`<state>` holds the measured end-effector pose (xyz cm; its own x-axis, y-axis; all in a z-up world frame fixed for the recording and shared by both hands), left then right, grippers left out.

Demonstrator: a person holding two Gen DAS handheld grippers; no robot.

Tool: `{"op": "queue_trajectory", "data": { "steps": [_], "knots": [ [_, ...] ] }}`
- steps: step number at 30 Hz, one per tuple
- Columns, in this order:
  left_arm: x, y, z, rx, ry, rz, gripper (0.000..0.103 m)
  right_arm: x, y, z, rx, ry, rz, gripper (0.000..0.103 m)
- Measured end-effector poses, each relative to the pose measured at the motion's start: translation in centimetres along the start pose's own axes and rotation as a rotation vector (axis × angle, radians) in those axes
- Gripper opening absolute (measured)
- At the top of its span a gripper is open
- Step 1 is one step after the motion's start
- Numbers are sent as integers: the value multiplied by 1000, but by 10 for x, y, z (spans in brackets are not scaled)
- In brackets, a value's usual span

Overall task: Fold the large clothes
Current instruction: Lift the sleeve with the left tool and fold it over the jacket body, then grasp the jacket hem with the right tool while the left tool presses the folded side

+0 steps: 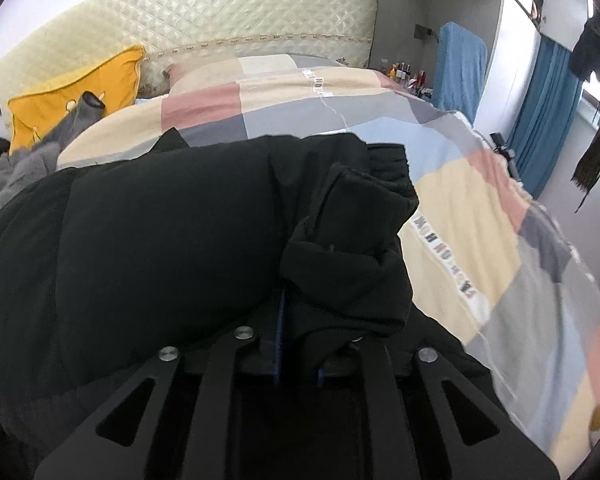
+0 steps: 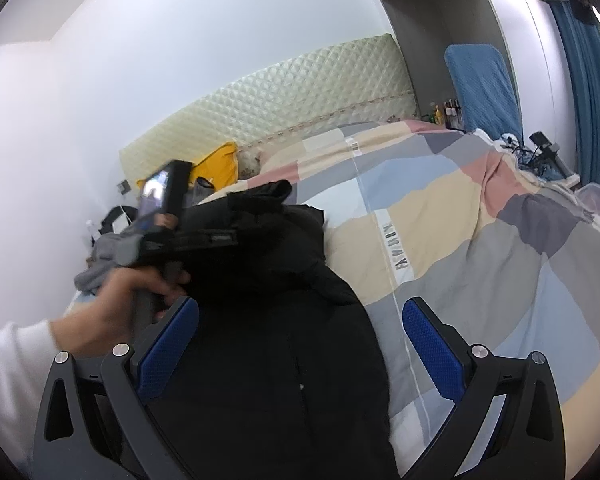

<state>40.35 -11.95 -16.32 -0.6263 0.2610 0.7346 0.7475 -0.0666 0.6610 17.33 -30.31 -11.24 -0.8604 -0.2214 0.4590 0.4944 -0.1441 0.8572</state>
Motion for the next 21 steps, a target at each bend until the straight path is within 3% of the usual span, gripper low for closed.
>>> {"op": "queue_trajectory", "data": {
  "steps": [2, 3, 6, 7, 13, 19, 21],
  "knots": [
    [11, -2, 2, -5, -8, -4, 22, -1, 0, 2, 2, -5, 4, 103],
    [19, -5, 4, -9, -13, -8, 32, -1, -1, 4, 3, -7, 5, 103],
    [38, -10, 9, -21, -21, -29, 78, -1, -2, 9, 21, -15, 7, 103],
    [49, -13, 11, -31, -20, -60, 83, -1, -2, 12, 27, -18, 9, 103],
    [95, -16, 48, 2, 7, -114, 83, 1, -2, 26, 77, -27, 0, 103],
    [123, -20, 109, -3, 132, -128, 85, -6, 2, 39, 115, -30, -24, 103],
    [130, -26, 136, 24, 158, -133, 92, -11, 4, 44, 136, -31, -24, 103]
  ]
}}
Point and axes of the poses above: each gripper's, at about its wrist camera, not at the fingertips, and x roughly against the way its jaws point, z to its left, y to its top, the point moved 1 cm from there along -x, roughly the way its jaws point, and after that the axes turned 7 degrees about x, right-handed, at the moved point
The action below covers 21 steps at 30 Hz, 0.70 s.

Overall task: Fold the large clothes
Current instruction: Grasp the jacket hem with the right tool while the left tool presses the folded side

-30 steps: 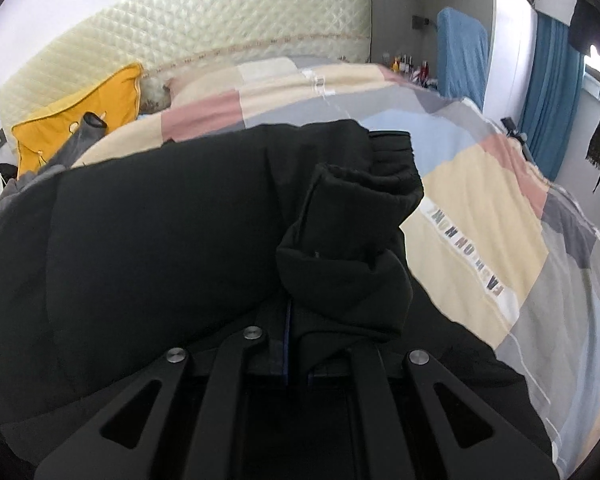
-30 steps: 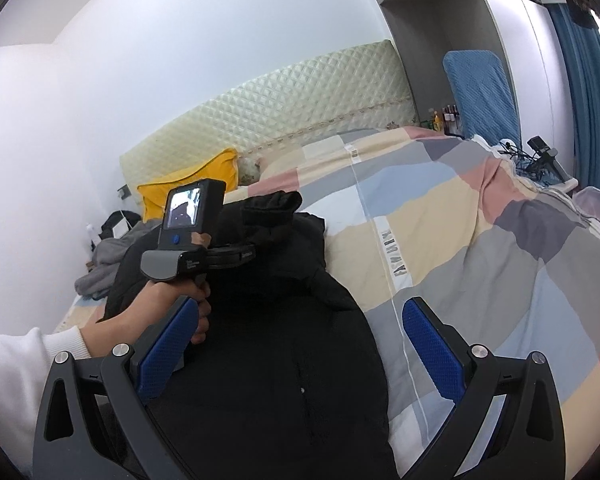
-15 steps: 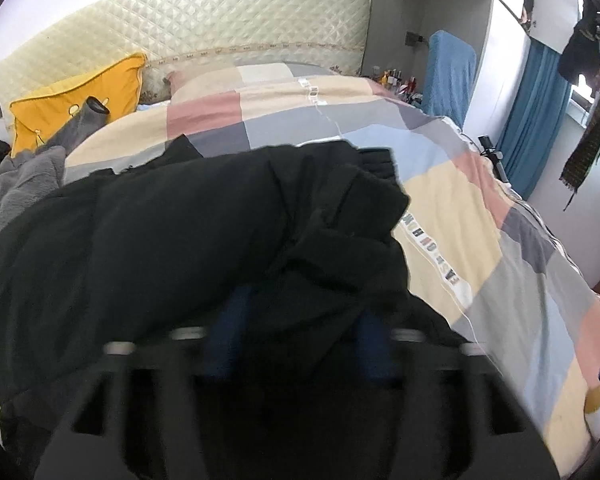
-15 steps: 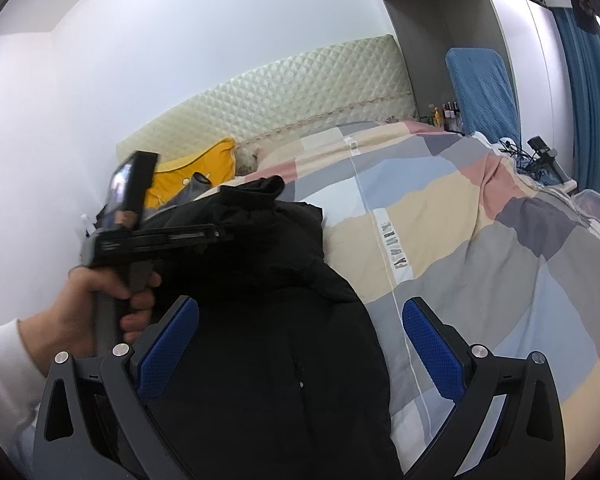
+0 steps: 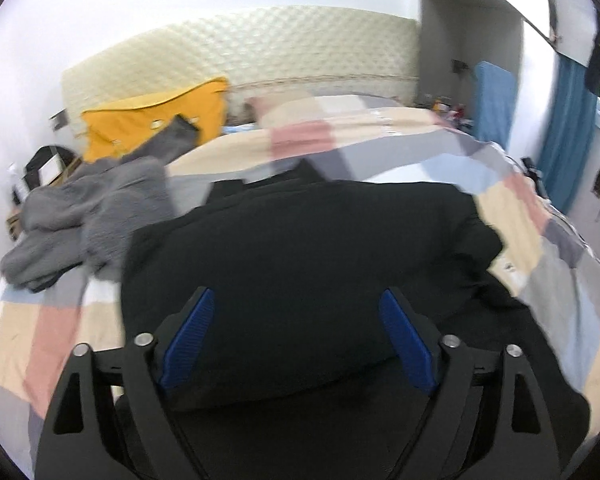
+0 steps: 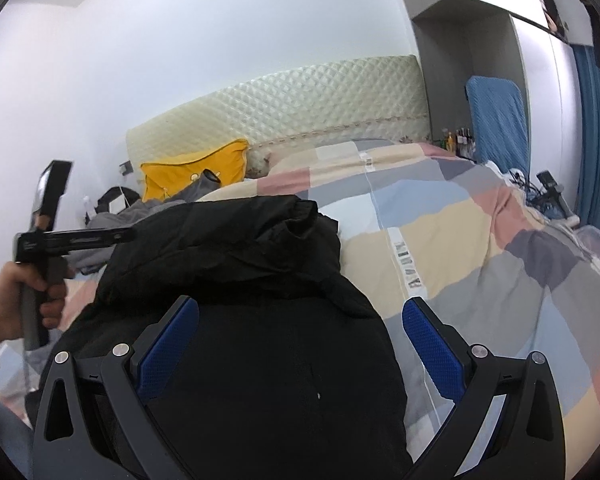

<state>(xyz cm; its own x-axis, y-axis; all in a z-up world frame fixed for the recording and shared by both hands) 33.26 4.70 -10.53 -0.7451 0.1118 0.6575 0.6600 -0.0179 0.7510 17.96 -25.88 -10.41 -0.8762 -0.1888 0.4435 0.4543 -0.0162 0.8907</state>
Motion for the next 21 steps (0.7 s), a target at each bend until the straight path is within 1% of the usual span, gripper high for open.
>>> {"op": "queue_trajectory", "data": {
  "steps": [1, 3, 6, 8, 9, 11, 13, 16, 18, 21],
  "knots": [
    [1, -3, 12, 17, 2, 4, 103, -3, 1, 2, 5, 10, 3, 103],
    [2, -13, 37, 57, 12, -6, 103, -9, 3, 3, -17, 48, 12, 103],
    [-1, -31, 65, 88, 53, -5, 103, -19, 11, 2, -60, 88, 8, 103],
    [-7, -45, 78, 75, 98, -2, 103, -34, 19, -2, -84, 114, 16, 103],
    [-11, -52, 82, 57, 126, -7, 103, -43, 24, -2, -74, 111, 22, 103],
    [-18, -60, 90, 47, 153, 9, 103, -61, 30, -4, -55, 112, 38, 103],
    [-25, -66, 102, 72, 166, 37, 103, -83, 34, -9, -69, 128, 68, 103],
    [-35, -67, 116, 105, 180, 52, 103, -119, 39, -18, -100, 156, 107, 103],
    [-41, -70, 125, 116, 189, 68, 103, -141, 39, -23, -99, 151, 130, 103],
    [-48, -73, 129, 125, 173, 80, 103, -171, 36, -33, -138, 189, 175, 102]
  ]
}}
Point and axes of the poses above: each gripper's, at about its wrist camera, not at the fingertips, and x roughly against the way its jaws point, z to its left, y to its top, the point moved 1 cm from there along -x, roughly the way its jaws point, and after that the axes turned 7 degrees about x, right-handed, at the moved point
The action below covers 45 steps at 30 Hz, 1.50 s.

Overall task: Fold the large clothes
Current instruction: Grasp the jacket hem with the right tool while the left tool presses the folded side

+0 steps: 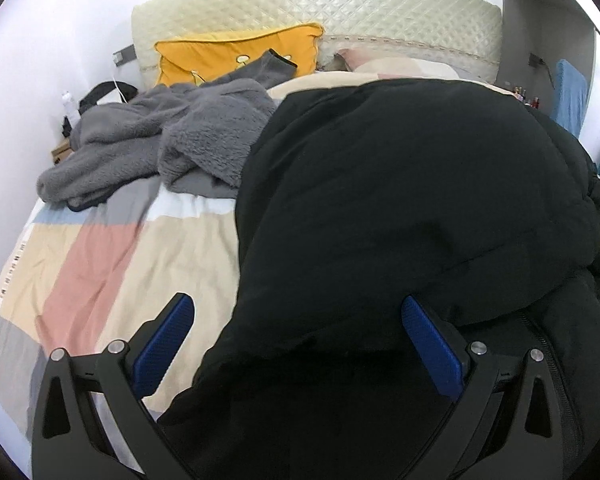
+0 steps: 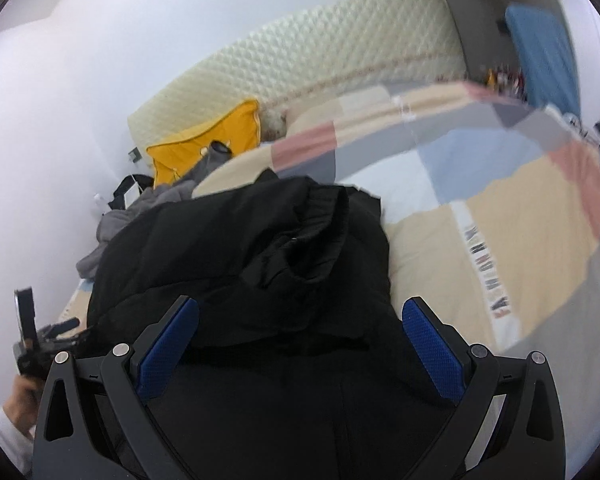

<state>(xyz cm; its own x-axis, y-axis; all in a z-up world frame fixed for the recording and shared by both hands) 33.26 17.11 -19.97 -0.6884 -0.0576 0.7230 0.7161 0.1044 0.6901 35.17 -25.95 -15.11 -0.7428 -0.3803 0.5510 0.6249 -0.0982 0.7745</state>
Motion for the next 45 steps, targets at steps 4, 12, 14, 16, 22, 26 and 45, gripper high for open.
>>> {"op": "queue_trajectory", "data": {
  "steps": [4, 12, 14, 16, 22, 26, 45],
  "knots": [
    [-9, -3, -5, -1, 6, 17, 103, -23, 2, -5, -50, 89, 19, 99],
    [-12, -7, -6, -15, 10, 46, 103, -60, 6, 5, -16, 81, 73, 28],
    [-13, -7, -6, -15, 4, 53, 103, -55, 11, 10, -19, 86, 43, 17],
    [-15, -7, -6, -18, 4, 52, 103, -45, 18, 23, 20, 94, 12, 14],
    [-21, -9, -4, -21, 8, 61, 103, -3, 46, 36, 32, 139, -121, 13],
    [-17, -12, -8, -66, 31, 55, 103, -5, 41, 28, 26, 110, -103, 13],
    [9, 15, 42, 153, 179, -123, 103, -29, 22, 45, 130, -11, -30, 19]
  ]
}}
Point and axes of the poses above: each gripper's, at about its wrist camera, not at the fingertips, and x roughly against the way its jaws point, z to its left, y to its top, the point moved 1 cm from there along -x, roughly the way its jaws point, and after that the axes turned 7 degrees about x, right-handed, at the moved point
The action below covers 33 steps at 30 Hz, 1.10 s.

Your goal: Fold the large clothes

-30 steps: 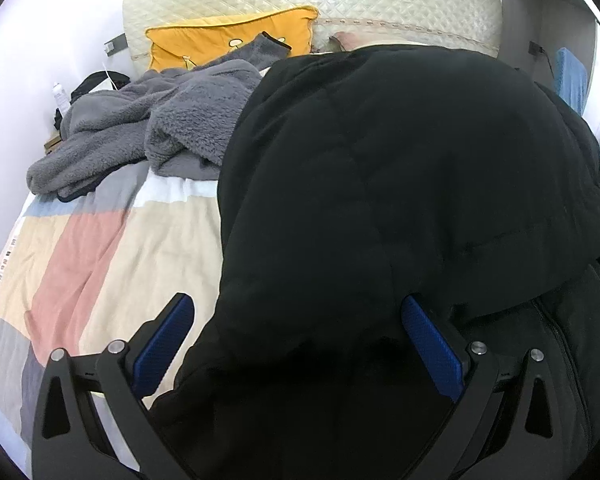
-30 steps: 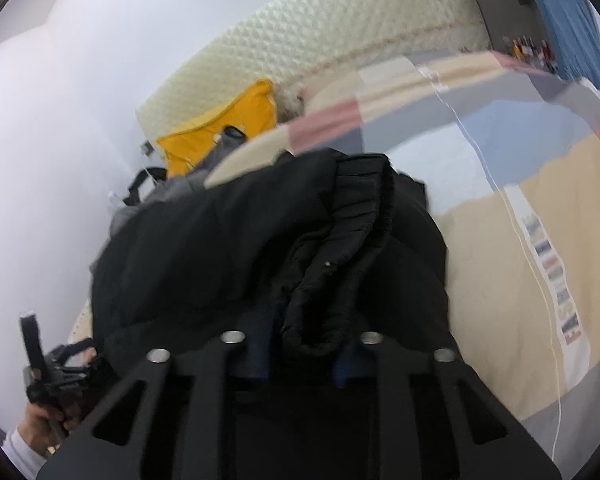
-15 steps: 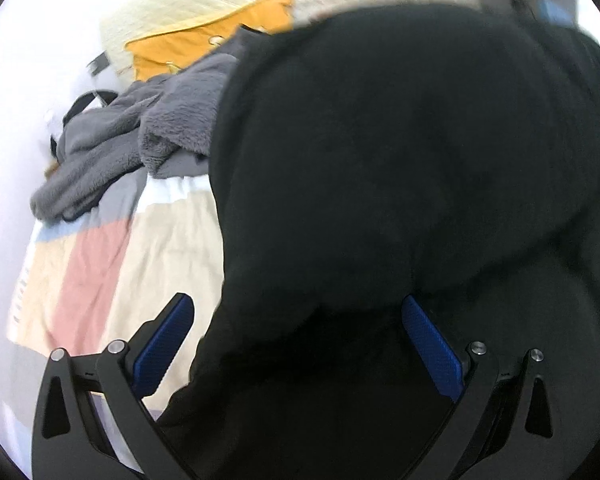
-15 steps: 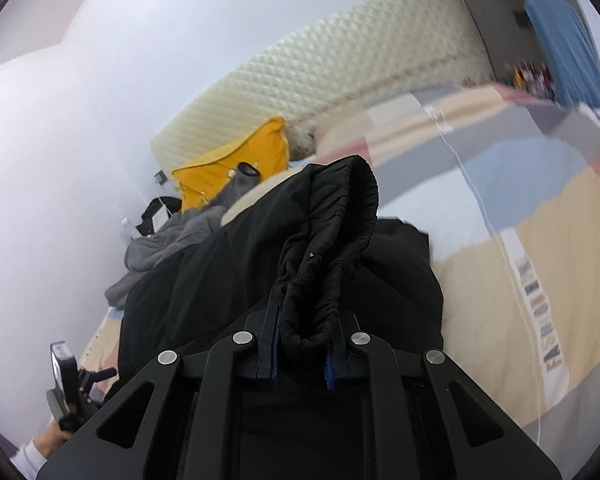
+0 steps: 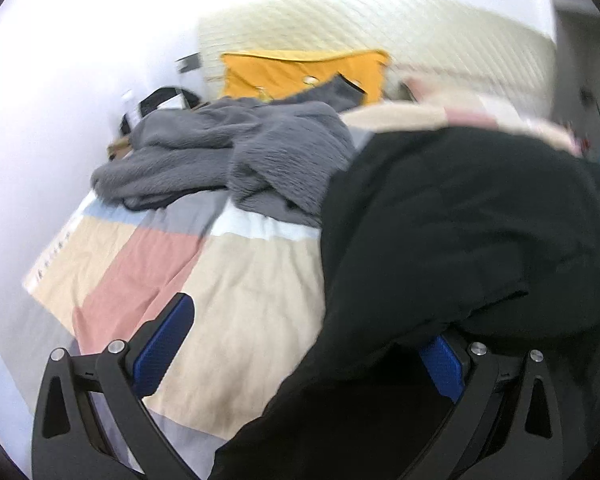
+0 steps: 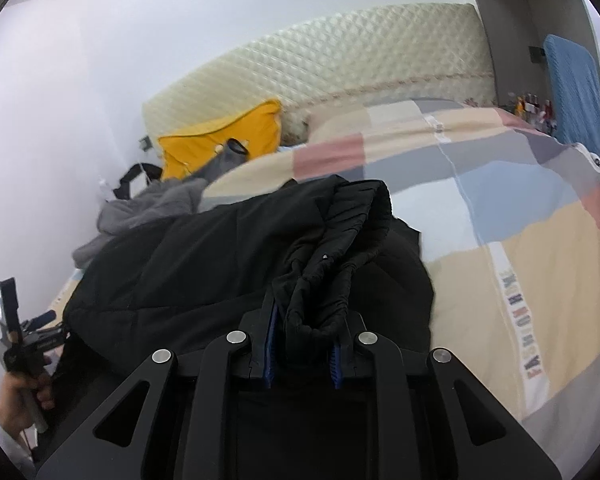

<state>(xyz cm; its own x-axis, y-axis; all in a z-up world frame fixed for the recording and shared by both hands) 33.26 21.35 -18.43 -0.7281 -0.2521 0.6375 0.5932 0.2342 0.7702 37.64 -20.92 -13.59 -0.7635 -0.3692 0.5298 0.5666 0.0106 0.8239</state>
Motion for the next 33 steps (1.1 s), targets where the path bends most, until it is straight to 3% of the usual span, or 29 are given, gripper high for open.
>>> {"op": "queue_trajectory", "data": {
  "steps": [3, 9, 16, 19, 23, 24, 33],
  "knots": [
    [-7, 2, 10, 53, -1, 11, 103, -11, -5, 7, 43, -38, 37, 19],
    [-29, -8, 0, 14, 20, 63, 103, -39, -24, -8, 31, -79, 115, 20],
    [-29, -13, -4, 13, 19, 96, 103, -46, -30, -3, 68, -129, 124, 25],
    [-23, -13, -3, 18, 8, 98, 103, -39, -28, 2, 53, -148, 119, 32],
    [-8, -15, -4, 1, -11, 102, 103, -21, -26, 12, 46, -126, 85, 61],
    [-4, -15, -4, -1, -17, 102, 103, -17, -26, 16, 52, -120, 76, 64],
    [65, -4, 0, 22, -76, 44, 103, 58, -7, 54, 125, -103, -47, 64]
  ]
}}
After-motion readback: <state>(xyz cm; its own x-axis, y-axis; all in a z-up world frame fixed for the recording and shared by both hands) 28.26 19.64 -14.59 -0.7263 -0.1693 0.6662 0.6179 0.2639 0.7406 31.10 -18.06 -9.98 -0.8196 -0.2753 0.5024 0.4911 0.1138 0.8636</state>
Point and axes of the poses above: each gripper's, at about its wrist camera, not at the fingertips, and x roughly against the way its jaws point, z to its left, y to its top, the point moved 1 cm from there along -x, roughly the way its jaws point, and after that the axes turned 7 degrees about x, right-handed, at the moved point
